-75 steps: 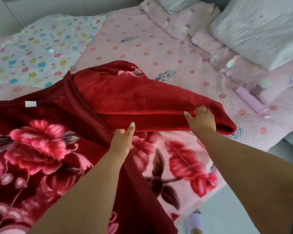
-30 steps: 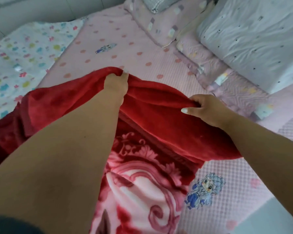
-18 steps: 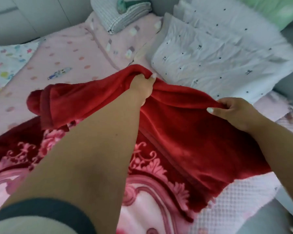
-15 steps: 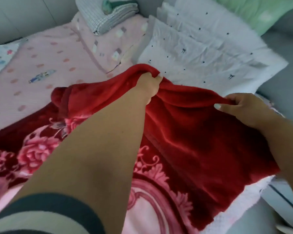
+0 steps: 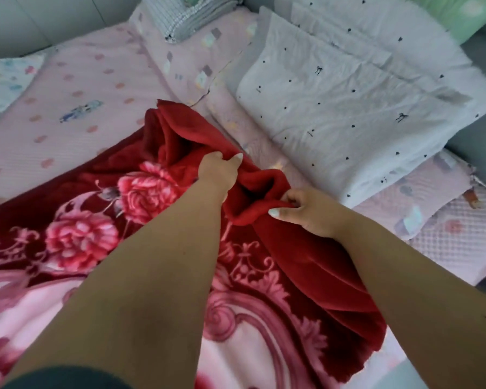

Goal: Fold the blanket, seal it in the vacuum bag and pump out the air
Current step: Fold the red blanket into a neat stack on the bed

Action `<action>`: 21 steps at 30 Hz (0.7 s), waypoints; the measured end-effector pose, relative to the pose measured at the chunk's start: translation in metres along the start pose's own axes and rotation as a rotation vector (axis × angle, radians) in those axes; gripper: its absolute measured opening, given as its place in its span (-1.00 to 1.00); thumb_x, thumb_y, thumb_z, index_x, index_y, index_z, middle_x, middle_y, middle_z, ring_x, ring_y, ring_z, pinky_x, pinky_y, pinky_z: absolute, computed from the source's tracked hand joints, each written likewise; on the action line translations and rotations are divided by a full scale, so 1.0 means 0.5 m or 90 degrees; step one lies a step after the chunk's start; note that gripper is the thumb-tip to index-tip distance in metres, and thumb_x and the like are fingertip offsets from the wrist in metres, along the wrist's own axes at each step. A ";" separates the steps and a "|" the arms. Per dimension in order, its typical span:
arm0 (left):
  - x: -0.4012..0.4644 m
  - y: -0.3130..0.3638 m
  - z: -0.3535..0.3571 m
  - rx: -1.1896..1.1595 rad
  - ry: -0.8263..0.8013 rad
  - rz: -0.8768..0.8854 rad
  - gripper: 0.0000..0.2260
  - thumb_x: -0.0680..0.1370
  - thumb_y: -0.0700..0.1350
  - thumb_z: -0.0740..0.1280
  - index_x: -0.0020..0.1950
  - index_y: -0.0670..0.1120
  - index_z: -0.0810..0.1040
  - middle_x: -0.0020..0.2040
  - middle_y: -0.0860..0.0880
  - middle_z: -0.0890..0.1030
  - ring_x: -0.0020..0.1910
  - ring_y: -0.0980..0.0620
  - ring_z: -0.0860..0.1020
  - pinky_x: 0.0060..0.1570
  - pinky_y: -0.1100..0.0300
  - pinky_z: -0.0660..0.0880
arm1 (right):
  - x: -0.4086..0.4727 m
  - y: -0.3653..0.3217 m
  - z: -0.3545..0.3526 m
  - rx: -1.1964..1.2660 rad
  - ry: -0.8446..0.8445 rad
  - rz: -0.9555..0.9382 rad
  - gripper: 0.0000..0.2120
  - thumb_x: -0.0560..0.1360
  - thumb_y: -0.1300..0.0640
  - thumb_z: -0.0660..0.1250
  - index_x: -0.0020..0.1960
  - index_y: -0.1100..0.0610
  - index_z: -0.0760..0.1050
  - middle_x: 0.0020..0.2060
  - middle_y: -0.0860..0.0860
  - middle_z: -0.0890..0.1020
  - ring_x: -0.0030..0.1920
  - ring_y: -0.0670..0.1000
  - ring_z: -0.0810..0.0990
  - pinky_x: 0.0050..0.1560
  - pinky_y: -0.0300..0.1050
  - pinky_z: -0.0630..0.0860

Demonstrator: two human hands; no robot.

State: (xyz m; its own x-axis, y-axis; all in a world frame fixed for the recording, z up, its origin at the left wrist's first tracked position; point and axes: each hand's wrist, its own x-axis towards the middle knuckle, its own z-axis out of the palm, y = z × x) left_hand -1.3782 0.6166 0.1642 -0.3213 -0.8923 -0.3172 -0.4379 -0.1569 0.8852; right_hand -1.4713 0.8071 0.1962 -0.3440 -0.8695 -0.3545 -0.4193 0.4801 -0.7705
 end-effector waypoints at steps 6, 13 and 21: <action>-0.031 -0.026 -0.130 0.032 0.074 0.045 -0.66 0.53 -0.03 0.37 0.15 -0.26 0.57 0.11 -0.18 0.61 0.11 -0.16 0.57 0.17 -0.01 0.50 | -0.025 -0.076 0.110 0.071 -0.013 -0.004 -0.74 0.43 -0.13 0.40 -0.17 0.07 0.54 -0.41 -0.13 0.56 -0.44 -0.22 0.51 -0.42 -0.34 0.42; -0.104 -0.105 -0.400 0.074 0.175 0.043 -0.80 0.53 -0.07 0.34 0.03 -0.19 0.58 -0.04 -0.14 0.62 -0.10 -0.08 0.55 0.02 0.06 0.53 | -0.115 -0.229 0.393 0.070 -0.088 -0.033 -0.79 0.49 -0.13 0.33 -0.11 0.01 0.45 -0.30 -0.12 0.53 -0.34 -0.19 0.49 -0.41 -0.39 0.34; -0.254 -0.366 -0.801 0.137 0.446 -0.117 -0.75 0.50 -0.03 0.29 0.01 -0.19 0.60 -0.12 -0.18 0.61 -0.05 -0.20 0.57 0.02 0.01 0.53 | -0.197 -0.369 0.685 0.092 -0.401 -0.086 -0.79 0.48 -0.09 0.36 0.01 -0.03 0.42 -0.20 -0.07 0.60 -0.27 -0.12 0.63 -0.31 -0.21 0.54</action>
State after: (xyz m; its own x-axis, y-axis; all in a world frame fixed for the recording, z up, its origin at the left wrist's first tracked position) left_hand -0.9210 0.5889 0.1789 0.3497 -0.9316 -0.0988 -0.6103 -0.3065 0.7304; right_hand -1.0725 0.7643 0.1920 0.2795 -0.8438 -0.4581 -0.2924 0.3797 -0.8777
